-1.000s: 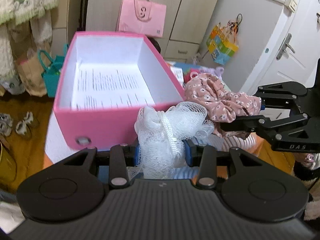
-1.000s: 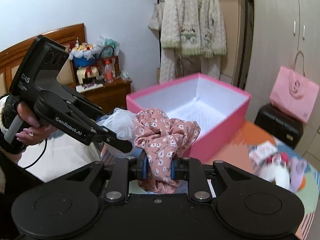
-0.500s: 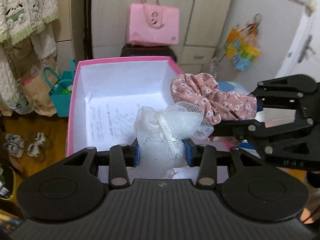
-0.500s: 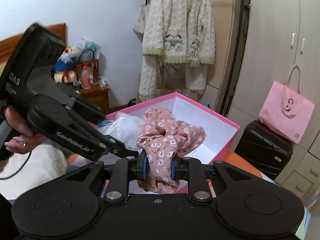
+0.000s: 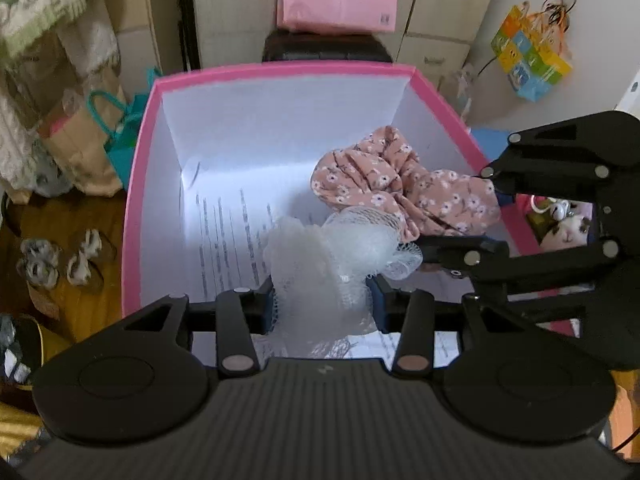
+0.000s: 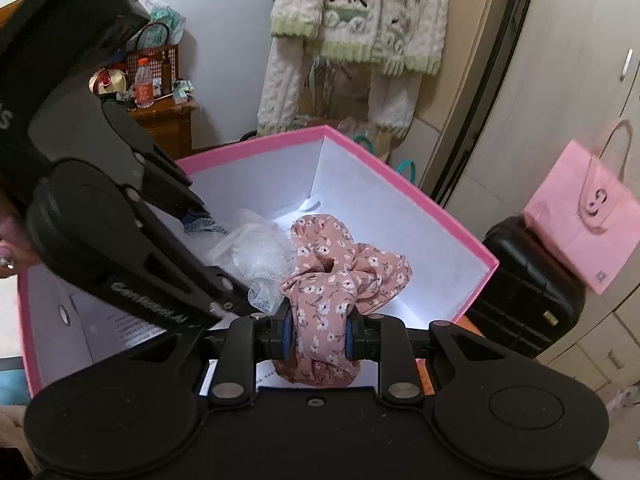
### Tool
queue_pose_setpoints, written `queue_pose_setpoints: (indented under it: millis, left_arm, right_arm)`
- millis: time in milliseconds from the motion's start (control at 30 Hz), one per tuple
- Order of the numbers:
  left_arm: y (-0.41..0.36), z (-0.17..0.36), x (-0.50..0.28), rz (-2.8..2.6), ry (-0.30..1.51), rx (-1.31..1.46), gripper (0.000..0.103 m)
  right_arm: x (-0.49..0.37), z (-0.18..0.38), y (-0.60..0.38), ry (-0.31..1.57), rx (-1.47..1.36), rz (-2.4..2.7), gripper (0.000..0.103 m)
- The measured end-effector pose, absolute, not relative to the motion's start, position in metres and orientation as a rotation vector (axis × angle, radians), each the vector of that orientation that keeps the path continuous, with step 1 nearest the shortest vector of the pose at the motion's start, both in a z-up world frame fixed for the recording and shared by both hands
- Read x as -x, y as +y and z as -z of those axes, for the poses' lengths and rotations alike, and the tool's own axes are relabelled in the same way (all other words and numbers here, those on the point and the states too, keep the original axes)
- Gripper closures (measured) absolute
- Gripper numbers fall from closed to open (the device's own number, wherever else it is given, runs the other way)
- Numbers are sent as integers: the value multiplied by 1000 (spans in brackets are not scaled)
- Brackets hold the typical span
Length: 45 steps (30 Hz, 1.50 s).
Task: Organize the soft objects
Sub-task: 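Carry the mesh puff and scrunchie over the pink box with both tools, then open both tools to drop the puff and scrunchie into the box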
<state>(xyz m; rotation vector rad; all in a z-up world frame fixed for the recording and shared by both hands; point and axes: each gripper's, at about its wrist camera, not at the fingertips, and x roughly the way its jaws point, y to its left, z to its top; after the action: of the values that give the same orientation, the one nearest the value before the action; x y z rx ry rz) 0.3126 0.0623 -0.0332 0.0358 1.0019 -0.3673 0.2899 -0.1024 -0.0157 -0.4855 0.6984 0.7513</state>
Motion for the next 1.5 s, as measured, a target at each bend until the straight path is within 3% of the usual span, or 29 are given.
queue_pose_setpoints:
  millis: [167, 533, 800, 1500]
  left_arm:
    - [65, 37, -315, 328, 1046, -42, 54]
    - [60, 24, -299, 346, 1002, -77, 37]
    - [54, 9, -273, 358, 945, -151, 17]
    - [57, -34, -189, 421, 841, -218, 12]
  right_arm:
    - [-289, 21, -99, 714, 501, -764, 69]
    - [-284, 12, -122, 708, 415, -747, 37]
    - [-260, -6, -132, 664, 387, -765, 36]
    - [-183, -39, -157, 619, 379, -749, 31]
